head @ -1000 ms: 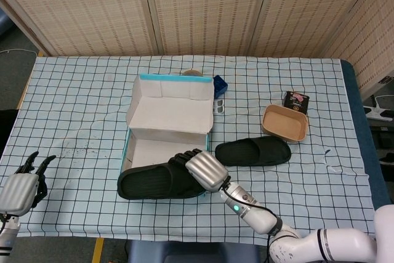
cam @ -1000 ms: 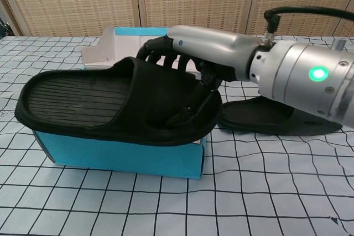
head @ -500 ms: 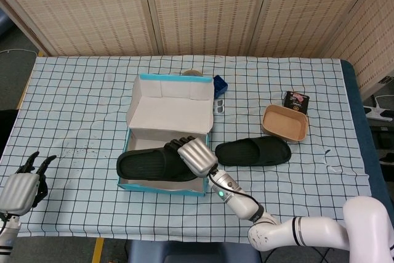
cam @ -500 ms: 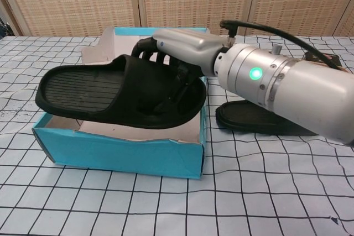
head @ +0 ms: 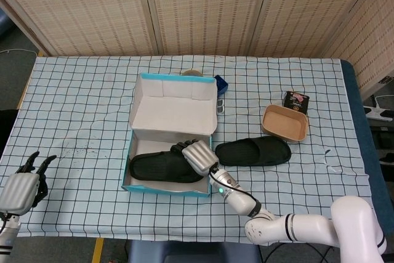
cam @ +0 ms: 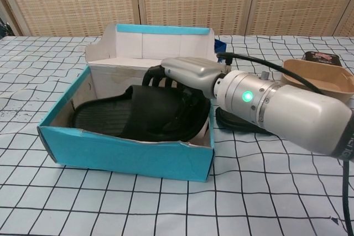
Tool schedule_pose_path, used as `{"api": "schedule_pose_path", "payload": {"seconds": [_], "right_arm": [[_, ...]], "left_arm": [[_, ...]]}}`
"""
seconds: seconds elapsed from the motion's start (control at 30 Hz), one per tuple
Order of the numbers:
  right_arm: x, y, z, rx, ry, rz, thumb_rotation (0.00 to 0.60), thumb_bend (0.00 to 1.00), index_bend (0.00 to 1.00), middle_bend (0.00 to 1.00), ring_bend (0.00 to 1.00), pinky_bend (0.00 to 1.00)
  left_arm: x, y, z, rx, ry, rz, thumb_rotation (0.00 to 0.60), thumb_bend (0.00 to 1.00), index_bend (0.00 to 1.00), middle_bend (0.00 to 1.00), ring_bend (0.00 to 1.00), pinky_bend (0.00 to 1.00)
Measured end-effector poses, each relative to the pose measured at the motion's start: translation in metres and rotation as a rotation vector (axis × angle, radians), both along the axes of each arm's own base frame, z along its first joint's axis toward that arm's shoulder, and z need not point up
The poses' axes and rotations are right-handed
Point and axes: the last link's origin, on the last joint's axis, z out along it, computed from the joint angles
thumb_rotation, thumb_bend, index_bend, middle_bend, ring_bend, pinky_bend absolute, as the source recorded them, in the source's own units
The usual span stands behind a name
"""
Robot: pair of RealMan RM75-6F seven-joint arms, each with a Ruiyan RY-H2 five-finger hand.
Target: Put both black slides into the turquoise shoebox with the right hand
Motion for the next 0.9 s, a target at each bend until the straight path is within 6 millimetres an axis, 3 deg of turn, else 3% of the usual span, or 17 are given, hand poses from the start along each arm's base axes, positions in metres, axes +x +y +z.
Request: {"api": "schedule_pose_path", "payload": {"seconds": [0.23,0.3,0.47,0.63,0.9], "right_arm": [[-0.011,-0.002,-0.005,0.022,0.007,-0.024,0.600,0.10,0.65,0.54,0.43,0.37],[-0.014,-0.002,-0.006,0.037,0.004,-0.034,0.600,0.10,0.56,0.50,0.34,0.34],[-0.018,-0.003,-0.005,0.080,-0.022,-0.052,0.600,0.10,0.26,0.23,0.04,0.21],[-0.018,-0.004,0.008,0.103,-0.048,-0.038,0.600,0.10,0.02,0.05,0.00,0.10],[-0.020,-0.001,0.039,0.098,-0.084,-0.028,0.600,0.10,0.00,0.01,0.00,0.07]], "left_arm": [[0.000,0.001,-0.001,-0.002,0.002,0.003,0.600,0.38,0.13,0.05,0.03,0.31],[-0.001,0.001,-0.001,-0.003,0.002,0.005,0.600,0.38,0.13,0.05,0.03,0.31],[-0.001,0.002,-0.001,-0.007,0.003,0.010,0.600,0.38,0.13,0.05,0.03,0.31],[-0.002,0.002,-0.002,-0.009,0.004,0.015,0.600,0.38,0.14,0.05,0.03,0.31],[-0.001,0.002,-0.004,-0.016,0.012,0.010,0.600,0.38,0.14,0.05,0.03,0.31]]}}
